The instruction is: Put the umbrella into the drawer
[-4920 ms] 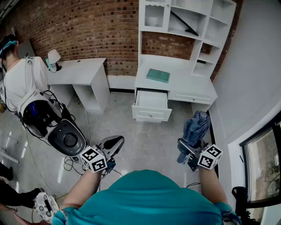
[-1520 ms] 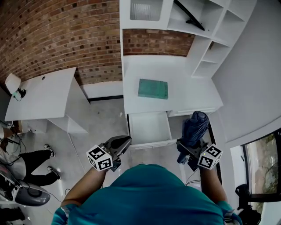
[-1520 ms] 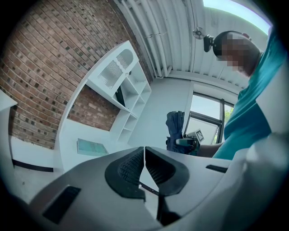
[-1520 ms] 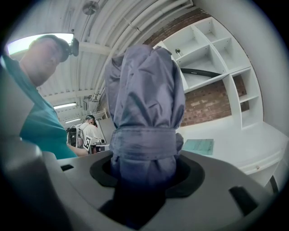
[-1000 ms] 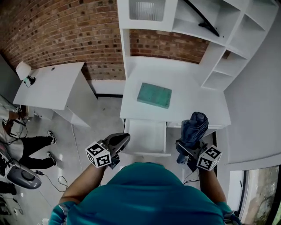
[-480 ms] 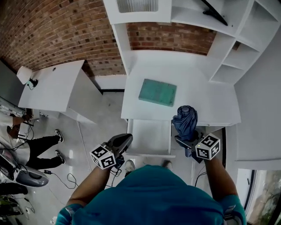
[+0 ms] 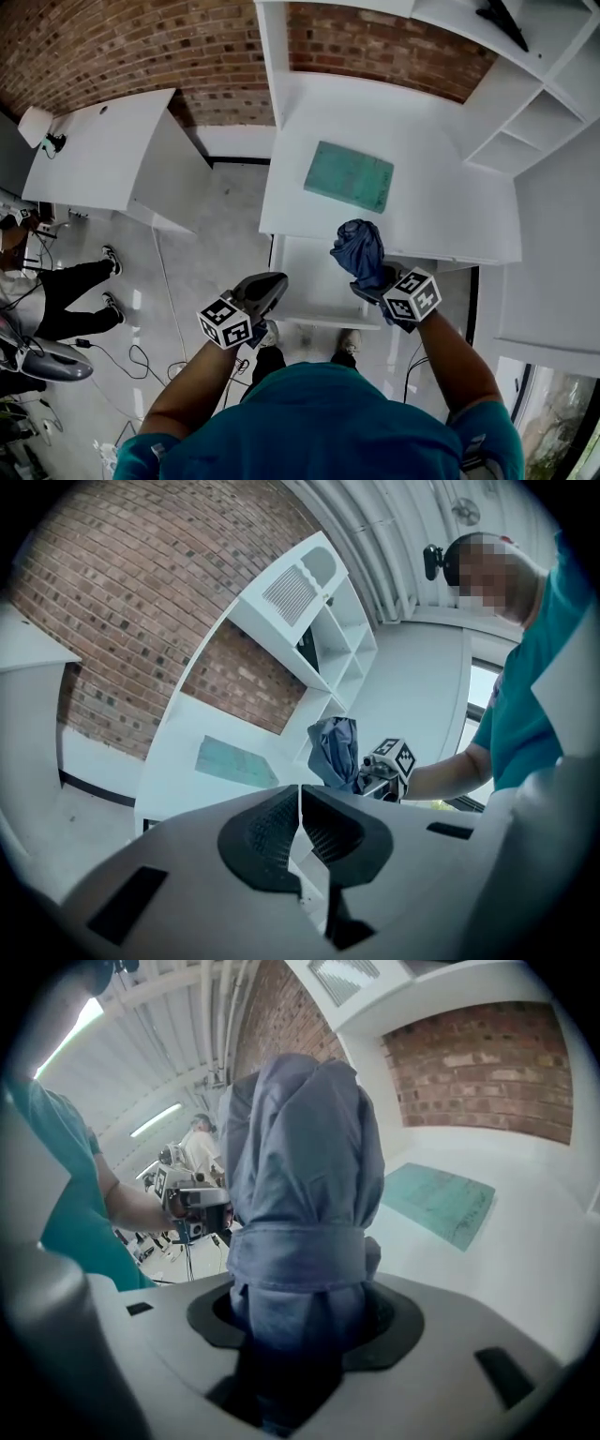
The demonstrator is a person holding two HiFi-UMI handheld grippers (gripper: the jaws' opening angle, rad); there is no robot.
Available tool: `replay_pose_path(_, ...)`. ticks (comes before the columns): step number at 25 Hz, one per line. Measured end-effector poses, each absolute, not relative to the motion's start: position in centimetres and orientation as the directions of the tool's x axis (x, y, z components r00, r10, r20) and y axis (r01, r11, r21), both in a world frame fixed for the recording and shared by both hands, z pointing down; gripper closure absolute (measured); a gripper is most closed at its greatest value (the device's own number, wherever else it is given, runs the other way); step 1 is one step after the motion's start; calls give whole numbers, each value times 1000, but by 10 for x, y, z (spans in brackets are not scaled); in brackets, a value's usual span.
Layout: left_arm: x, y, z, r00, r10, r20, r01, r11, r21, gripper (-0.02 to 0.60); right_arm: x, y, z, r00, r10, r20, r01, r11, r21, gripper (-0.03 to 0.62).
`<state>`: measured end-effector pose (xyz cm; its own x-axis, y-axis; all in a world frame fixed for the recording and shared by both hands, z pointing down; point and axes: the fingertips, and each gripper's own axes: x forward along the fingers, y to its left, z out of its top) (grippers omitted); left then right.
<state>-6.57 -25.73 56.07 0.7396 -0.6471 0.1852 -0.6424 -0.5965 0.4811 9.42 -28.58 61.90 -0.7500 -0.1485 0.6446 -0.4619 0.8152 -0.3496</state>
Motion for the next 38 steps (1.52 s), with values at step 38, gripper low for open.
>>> replay_pose_path(38,-129,-258,687,721,-653,231,-647,-517,560,560,-3,-295,924,-341,114,933,-493,823,-281,350)
